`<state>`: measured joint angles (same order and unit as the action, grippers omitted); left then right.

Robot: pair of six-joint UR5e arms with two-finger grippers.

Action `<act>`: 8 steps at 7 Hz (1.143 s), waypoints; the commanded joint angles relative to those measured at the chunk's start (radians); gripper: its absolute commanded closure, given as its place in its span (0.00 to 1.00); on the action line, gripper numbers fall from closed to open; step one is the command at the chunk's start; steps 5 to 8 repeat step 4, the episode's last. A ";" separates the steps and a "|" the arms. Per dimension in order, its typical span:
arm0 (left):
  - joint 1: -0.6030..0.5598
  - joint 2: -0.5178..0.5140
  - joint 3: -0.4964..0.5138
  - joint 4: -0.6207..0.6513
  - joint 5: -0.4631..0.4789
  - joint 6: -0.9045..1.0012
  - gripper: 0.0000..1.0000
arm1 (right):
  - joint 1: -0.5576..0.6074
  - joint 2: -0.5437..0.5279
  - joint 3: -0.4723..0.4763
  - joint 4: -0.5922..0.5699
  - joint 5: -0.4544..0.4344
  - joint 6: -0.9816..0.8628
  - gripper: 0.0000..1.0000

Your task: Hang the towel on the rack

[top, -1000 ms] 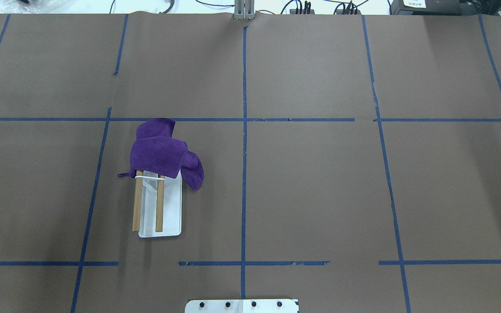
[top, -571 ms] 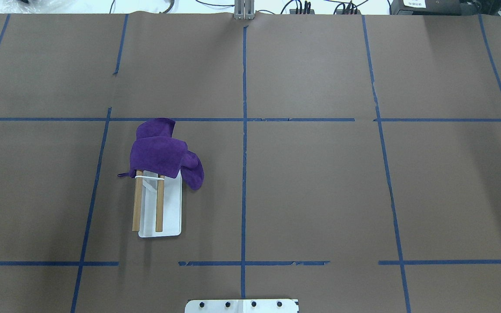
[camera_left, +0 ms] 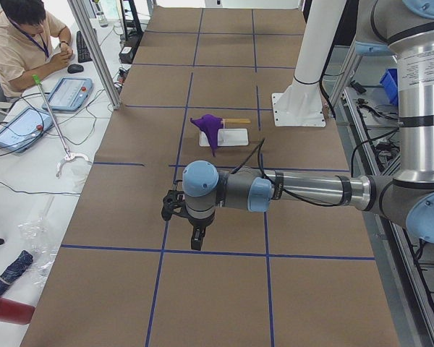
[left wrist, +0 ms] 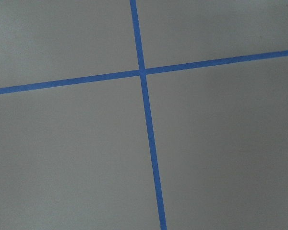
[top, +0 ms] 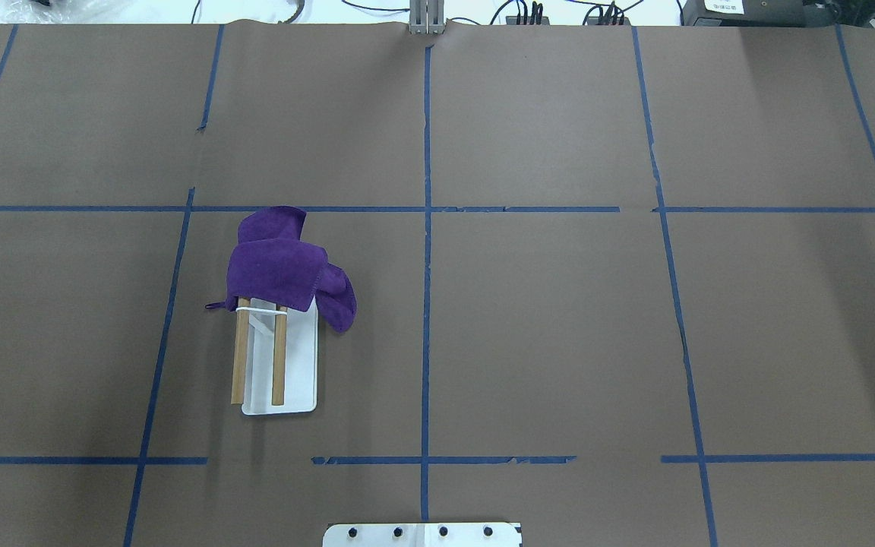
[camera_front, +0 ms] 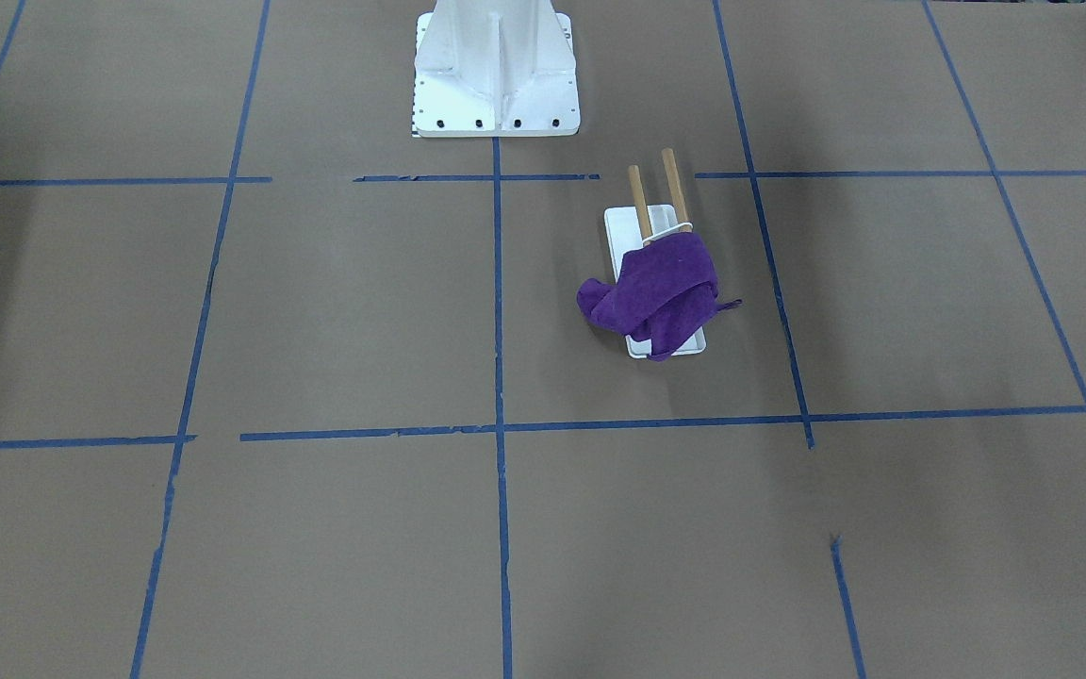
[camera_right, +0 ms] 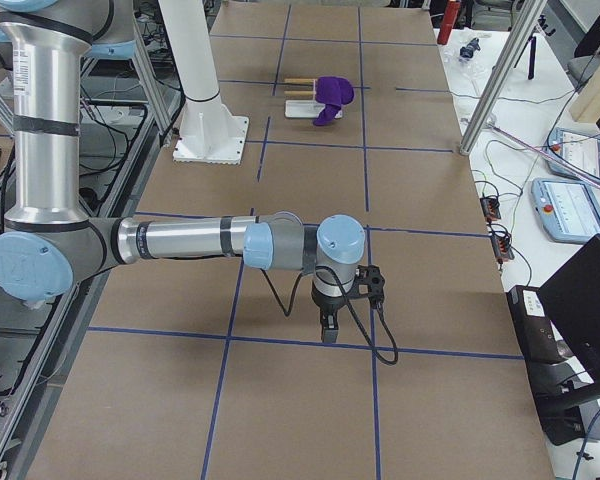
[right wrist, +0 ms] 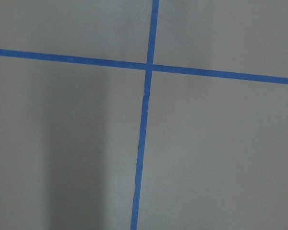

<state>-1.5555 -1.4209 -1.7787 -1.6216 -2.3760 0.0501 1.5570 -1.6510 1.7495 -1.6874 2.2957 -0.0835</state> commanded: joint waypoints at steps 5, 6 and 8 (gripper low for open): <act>0.000 -0.007 0.011 -0.004 0.001 -0.003 0.00 | 0.000 0.002 0.001 0.000 0.002 0.001 0.00; 0.000 -0.007 0.011 -0.004 0.001 -0.003 0.00 | 0.000 0.002 0.001 0.000 0.002 0.001 0.00; 0.000 -0.007 0.011 -0.004 0.001 -0.003 0.00 | 0.000 0.002 0.001 0.000 0.002 0.001 0.00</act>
